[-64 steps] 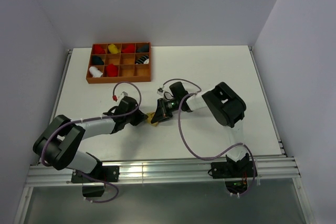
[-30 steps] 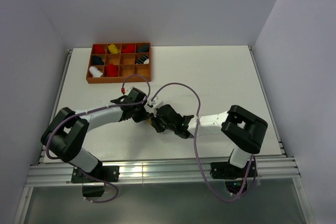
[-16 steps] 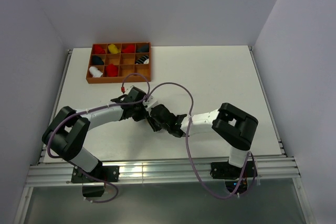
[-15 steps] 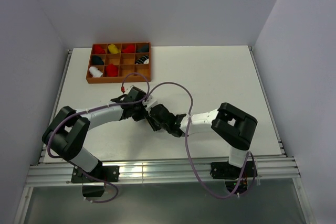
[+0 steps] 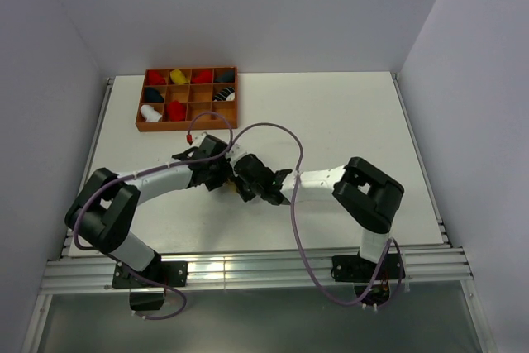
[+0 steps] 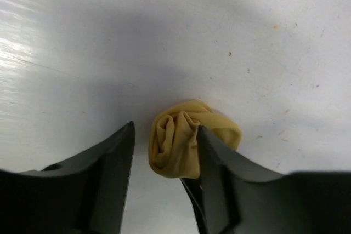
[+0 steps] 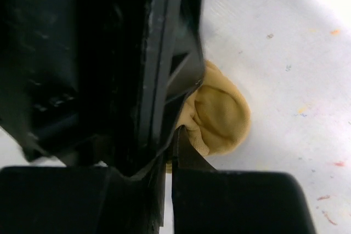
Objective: Roll the socks
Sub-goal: Roll the sock at the center of the board.
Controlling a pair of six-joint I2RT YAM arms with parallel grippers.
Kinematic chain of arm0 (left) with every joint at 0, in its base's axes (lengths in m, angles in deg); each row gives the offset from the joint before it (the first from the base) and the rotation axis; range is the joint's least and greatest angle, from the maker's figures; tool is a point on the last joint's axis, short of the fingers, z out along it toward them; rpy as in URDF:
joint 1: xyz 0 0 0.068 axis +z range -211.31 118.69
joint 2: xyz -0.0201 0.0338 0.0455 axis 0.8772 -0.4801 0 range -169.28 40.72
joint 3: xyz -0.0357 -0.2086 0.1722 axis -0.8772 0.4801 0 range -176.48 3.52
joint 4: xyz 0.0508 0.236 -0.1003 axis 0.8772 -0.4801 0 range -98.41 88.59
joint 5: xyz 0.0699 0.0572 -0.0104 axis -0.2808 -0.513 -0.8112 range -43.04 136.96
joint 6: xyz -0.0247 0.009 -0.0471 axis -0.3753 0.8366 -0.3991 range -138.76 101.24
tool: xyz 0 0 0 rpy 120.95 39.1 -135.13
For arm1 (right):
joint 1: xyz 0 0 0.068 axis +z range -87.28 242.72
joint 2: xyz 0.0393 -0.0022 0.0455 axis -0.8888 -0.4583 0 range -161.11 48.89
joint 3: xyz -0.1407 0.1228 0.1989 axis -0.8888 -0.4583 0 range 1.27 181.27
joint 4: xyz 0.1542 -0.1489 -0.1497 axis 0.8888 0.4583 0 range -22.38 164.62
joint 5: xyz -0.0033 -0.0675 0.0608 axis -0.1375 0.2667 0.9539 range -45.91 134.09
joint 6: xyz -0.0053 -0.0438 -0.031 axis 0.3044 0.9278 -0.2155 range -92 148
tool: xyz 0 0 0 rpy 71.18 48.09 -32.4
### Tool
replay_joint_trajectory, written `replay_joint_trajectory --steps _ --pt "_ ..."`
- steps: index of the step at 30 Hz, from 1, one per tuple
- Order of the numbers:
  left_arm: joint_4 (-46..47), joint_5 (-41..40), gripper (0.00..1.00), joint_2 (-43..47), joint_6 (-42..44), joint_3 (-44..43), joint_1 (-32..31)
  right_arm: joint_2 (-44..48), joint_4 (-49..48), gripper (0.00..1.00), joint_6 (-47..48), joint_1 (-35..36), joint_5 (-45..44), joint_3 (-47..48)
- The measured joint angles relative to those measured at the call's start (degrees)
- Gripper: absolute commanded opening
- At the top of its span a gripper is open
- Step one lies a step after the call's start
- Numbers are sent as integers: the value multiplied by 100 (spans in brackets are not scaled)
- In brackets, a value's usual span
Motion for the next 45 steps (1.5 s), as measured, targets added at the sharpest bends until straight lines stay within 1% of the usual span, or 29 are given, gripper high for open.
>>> replay_joint_trajectory --steps 2,4,6,10,13,16,20,23,27,30,34,39,41,42,45 --pt "-44 -127 65 74 -57 2 33 2 238 0 -31 -157 466 116" --pt "-83 -275 68 249 -103 35 85 2 472 0 -155 -367 1060 234" --pt "-133 -431 70 501 -142 101 122 -2 706 0 -326 -634 1687 326" --pt "-131 -435 72 1115 -223 192 105 -260 975 0 -765 -1176 2999 568" --pt "-11 -481 73 1681 -293 461 111 -483 905 0 -1169 -1453 3901 584" --pt "210 -424 72 2162 -334 918 116 -752 643 0 -1633 -1757 4688 568" --pt "529 -199 71 2420 -455 1541 107 -1095 210 0 -2184 -1998 5466 531" --pt "678 -48 70 2361 -544 1792 72 -1270 20 0 -2426 -2065 5794 533" --pt "964 22 68 2065 -636 1838 -7 -1410 -114 0 -2612 -2070 6041 546" --pt "1187 50 64 1851 -691 1840 -26 -1451 -133 0 -2671 -2074 6109 566" --pt "1401 111 53 1648 -769 1840 -26 -1473 -190 0 -2774 -2074 6133 564" --pt "1480 199 43 1462 -796 1840 -28 -1488 -299 0 -2905 -2074 6131 529" --pt "1534 225 37 1390 -826 1840 -33 -1488 -315 0 -2938 -2074 6126 525" --pt "1565 232 31 1353 -839 1840 -37 -1488 -315 0 -2942 -2074 6122 525" --pt "1637 227 26 1211 -868 1818 -50 -1488 -313 0 -2940 -2074 6102 525"
